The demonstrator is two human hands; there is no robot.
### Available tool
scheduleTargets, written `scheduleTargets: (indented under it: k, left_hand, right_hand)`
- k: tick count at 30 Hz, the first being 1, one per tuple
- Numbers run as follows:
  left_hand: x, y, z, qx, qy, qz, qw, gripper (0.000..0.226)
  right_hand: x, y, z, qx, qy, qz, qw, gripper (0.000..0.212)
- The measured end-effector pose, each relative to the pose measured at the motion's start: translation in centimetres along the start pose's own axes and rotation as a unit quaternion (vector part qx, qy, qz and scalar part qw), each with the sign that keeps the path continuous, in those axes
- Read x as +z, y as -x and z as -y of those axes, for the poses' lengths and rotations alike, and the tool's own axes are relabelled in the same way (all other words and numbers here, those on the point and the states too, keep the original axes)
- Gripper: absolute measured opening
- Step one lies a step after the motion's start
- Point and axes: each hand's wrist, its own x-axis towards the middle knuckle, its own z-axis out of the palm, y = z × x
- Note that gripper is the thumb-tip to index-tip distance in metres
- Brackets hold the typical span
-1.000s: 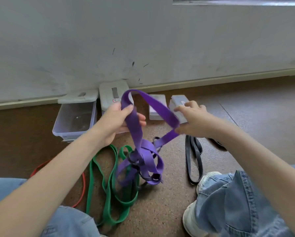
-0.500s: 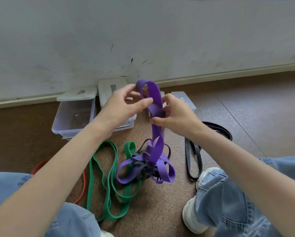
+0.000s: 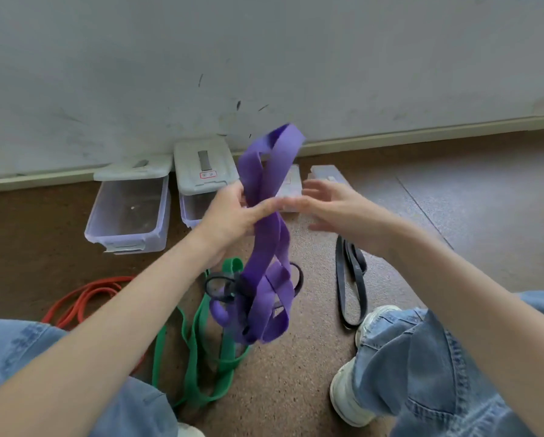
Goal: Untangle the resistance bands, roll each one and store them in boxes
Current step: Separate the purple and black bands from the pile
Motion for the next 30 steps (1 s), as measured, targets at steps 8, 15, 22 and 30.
scheduleTargets:
  k: [8,15,22,30]
  left_hand:
    - [-0.6,-0.9,-3.3,-0.009,0.155,0.07,0.985,0.016]
    - [0.6,1.0,0.9,0.081,-0.22,0.112,0.966,0.014]
    - [0.3,0.7,-0.9,0.042,-0.01,0.075,0.996,0.011]
    - [-0.2,0.2,-2.8,0.013,0.178,-0.013,0.984,0.02]
  right_hand:
    - [1.2,0.3,0.2,-0.079,-0.045,-0.105,0.99,0.015]
    - [-0.2,0.7,1.6,-0.073,-0.125,-0.153,0.978,0.014]
    - [-1.7,0.9,1.9,-0.012,-0.108,-0.148,0.983,0.03]
    - [-0.9,2.6,1.5,0.066,0.104,0.141,0.982,0.08]
